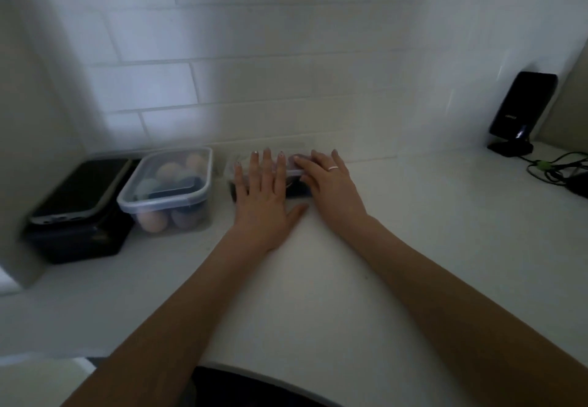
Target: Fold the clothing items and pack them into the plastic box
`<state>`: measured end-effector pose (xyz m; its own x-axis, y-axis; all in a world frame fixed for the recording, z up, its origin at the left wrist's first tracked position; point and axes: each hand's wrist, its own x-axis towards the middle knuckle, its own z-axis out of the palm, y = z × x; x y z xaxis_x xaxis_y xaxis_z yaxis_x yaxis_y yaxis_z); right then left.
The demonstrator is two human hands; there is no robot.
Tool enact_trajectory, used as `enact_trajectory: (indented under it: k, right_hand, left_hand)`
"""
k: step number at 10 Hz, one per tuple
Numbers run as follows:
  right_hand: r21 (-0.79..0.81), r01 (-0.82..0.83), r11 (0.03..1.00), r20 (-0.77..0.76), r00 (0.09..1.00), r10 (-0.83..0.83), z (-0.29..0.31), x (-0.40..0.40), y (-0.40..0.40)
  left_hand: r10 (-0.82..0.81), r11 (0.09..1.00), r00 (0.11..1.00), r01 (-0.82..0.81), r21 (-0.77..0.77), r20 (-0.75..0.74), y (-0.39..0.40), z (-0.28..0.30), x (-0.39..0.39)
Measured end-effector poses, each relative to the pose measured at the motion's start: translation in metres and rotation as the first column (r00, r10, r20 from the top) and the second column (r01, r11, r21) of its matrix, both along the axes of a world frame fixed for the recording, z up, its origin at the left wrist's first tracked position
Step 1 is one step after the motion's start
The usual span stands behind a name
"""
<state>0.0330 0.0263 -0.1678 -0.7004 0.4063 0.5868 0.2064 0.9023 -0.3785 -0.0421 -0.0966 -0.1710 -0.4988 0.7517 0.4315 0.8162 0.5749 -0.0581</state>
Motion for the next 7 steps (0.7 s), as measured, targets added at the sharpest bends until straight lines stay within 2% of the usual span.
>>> enact_trajectory:
  k: [1, 2, 5, 6, 7]
  right_hand:
    - [-0.031, -0.026, 0.999, 0.020, 0.999, 0.026, -0.003, -0.025, 0.002]
    - [-0.081, -0.055, 0.995, 0.028, 0.998, 0.057, -0.006, -0.039, 0.003]
    - [-0.070, -0.097, 0.993, 0.016, 0.995, 0.099, -0.010, -0.036, 0.008]
    - [-0.164, -0.105, 0.981, 0.035, 0.993, 0.113, -0.001, -0.028, 0.004]
    - [-0.493, -0.289, 0.821, -0.336, 0.933, 0.127, 0.037, -0.019, 0.014]
  left_hand:
    - [0.077, 0.992, 0.994, -0.084, 0.097, 0.072, 0.000, -0.003, -0.010]
    - [0.137, 0.983, 0.985, -0.148, 0.112, 0.101, 0.004, -0.005, -0.012]
    - [0.147, 0.976, 0.982, -0.164, 0.143, 0.121, 0.008, -0.004, -0.011]
    - [0.143, 0.981, 0.982, -0.157, 0.110, 0.127, 0.007, -0.003, -0.009]
    - [0.108, 0.983, 0.983, -0.127, 0.130, 0.151, 0.005, 0.005, -0.013]
